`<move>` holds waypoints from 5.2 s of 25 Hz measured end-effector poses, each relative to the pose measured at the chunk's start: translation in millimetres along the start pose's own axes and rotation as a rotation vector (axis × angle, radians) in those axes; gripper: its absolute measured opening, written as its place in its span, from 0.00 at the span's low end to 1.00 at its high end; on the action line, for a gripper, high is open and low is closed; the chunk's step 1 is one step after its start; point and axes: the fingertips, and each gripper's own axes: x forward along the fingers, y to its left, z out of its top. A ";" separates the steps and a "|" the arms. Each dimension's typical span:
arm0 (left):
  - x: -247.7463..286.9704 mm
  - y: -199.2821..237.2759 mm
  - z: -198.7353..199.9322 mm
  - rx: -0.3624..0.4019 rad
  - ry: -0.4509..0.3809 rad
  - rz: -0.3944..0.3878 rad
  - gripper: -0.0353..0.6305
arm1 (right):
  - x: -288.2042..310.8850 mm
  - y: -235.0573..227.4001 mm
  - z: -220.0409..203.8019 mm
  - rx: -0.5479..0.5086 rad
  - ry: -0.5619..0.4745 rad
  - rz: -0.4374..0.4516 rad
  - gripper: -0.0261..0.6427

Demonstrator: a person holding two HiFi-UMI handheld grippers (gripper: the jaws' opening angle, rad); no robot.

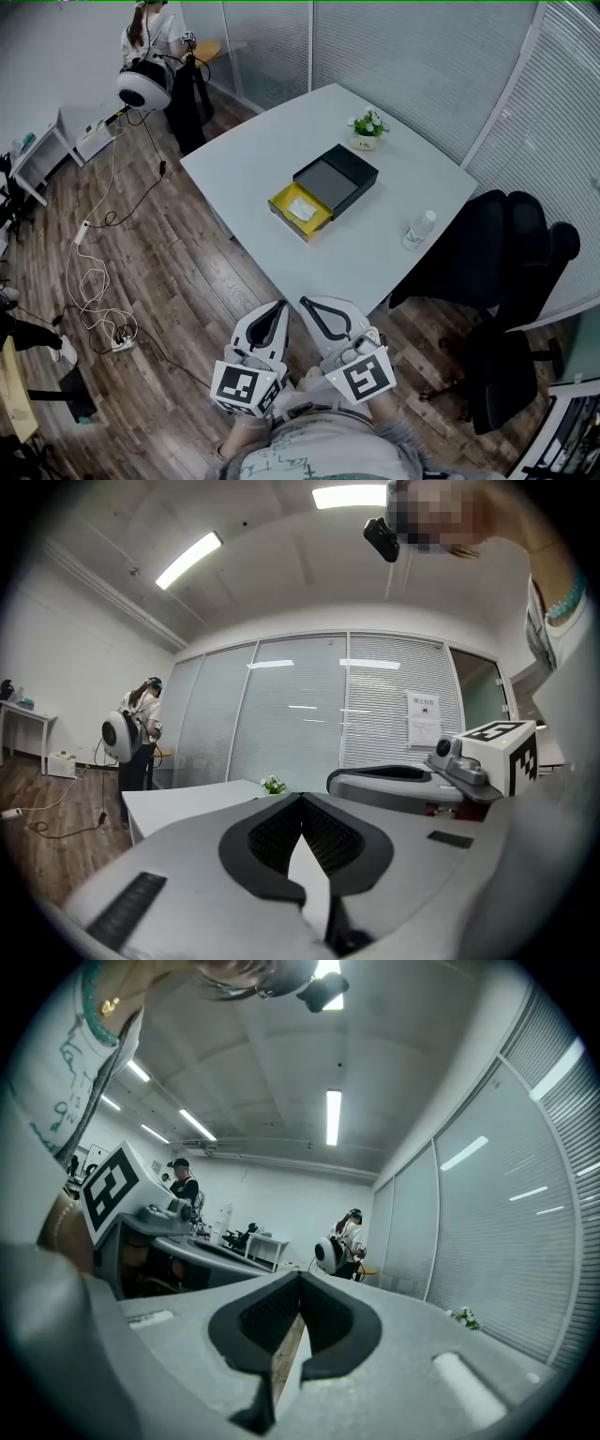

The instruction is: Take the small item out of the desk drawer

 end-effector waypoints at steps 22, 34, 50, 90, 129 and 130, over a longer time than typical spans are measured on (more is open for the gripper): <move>58.4 131.7 27.4 0.002 0.017 -0.103 0.05 | 138.4 -38.2 1.6 0.006 0.006 -0.091 0.04; 63.0 197.6 29.5 -0.022 0.039 -0.172 0.05 | 208.0 -28.1 -2.1 -0.001 0.061 -0.131 0.04; 43.1 238.4 22.5 -0.043 0.073 -0.227 0.05 | 239.9 -12.5 -11.9 0.013 0.110 -0.191 0.04; 242.1 199.3 20.4 -0.017 0.221 -0.459 0.05 | 242.6 -192.9 -55.4 0.080 0.133 -0.347 0.04; 320.3 240.7 29.6 0.065 0.276 -1.060 0.05 | 290.6 -251.4 -73.2 0.115 0.264 -0.929 0.04; 321.8 244.1 30.0 0.069 0.276 -1.066 0.05 | 293.1 -251.7 -74.7 0.119 0.268 -0.935 0.04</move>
